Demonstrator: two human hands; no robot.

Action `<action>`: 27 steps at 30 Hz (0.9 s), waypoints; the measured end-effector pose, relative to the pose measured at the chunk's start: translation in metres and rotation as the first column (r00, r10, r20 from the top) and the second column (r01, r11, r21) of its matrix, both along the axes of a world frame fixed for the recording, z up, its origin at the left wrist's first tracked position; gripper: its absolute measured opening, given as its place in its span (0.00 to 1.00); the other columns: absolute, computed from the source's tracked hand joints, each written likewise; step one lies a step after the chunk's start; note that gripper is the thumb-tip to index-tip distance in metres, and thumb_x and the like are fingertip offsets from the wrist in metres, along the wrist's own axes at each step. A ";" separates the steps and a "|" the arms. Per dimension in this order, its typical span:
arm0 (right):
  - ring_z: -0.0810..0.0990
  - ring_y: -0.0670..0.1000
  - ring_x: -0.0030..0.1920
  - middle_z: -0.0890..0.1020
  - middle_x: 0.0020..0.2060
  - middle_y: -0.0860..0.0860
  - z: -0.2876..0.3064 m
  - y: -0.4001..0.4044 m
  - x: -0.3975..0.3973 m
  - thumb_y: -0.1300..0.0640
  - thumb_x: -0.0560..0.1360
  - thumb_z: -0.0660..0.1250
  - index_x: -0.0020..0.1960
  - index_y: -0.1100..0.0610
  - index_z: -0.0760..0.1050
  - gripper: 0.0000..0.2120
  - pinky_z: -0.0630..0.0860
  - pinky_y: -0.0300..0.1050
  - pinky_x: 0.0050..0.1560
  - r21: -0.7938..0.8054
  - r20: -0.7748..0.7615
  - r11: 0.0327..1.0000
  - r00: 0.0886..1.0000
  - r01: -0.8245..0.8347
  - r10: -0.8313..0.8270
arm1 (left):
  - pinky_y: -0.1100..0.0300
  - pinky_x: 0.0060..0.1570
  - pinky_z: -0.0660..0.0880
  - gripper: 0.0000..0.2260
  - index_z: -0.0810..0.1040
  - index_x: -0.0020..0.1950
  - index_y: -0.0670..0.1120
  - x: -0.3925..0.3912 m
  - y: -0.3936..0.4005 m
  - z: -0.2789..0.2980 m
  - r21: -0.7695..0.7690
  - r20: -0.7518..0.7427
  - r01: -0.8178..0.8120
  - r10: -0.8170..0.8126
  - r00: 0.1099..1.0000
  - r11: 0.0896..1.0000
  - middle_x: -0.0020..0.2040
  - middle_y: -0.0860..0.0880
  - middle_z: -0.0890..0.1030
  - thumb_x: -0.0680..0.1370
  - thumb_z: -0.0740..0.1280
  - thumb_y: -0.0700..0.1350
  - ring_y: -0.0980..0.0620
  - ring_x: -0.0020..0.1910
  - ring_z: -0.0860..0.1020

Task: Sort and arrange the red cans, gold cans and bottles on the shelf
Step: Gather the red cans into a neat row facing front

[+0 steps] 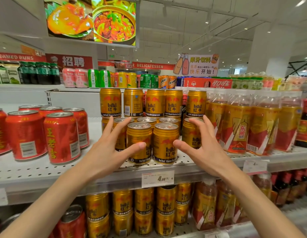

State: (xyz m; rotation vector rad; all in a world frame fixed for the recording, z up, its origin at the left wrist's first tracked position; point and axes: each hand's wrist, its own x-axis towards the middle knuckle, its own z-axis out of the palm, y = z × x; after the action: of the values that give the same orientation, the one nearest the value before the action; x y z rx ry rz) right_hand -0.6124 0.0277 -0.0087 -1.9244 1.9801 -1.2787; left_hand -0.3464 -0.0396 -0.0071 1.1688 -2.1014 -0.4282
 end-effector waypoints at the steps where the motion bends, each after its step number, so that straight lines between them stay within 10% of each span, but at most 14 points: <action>1: 0.52 0.49 0.81 0.39 0.81 0.38 -0.002 -0.001 0.000 0.20 0.62 0.64 0.77 0.35 0.55 0.48 0.62 0.57 0.72 -0.003 0.005 1.000 1.000 -0.012 0.012 | 0.46 0.74 0.60 0.38 0.51 0.74 0.75 0.000 0.001 0.000 0.002 0.008 0.000 0.000 1.000 1.000 0.82 0.56 0.39 0.67 0.64 0.73 0.46 0.81 0.55; 18: 0.47 0.47 0.81 0.36 0.80 0.38 -0.011 -0.003 0.011 0.24 0.63 0.66 0.80 0.35 0.51 0.50 0.61 0.59 0.75 -0.023 0.048 0.999 0.998 -0.032 0.033 | 0.42 0.75 0.62 0.44 0.47 0.77 0.72 -0.017 0.006 -0.008 -0.048 -0.014 -0.102 0.101 0.995 0.994 0.82 0.50 0.38 0.65 0.61 0.78 0.43 0.81 0.55; 27: 0.68 0.46 0.74 0.62 0.76 0.34 -0.038 0.031 0.021 0.38 0.75 0.68 0.73 0.36 0.66 0.27 0.71 0.52 0.71 -0.176 0.254 0.981 0.959 -0.078 0.122 | 0.51 0.66 0.75 0.28 0.67 0.74 0.58 0.002 0.039 -0.031 -0.206 -0.265 -0.091 0.034 0.964 0.974 0.70 0.58 0.72 0.75 0.71 0.58 0.61 0.69 0.71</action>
State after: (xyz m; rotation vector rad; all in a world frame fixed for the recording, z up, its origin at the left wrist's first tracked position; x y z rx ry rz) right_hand -0.5914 0.0589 -0.0471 -1.7813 1.6742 -1.6195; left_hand -0.3442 -0.0007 -0.0386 0.9916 -1.8274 -0.2969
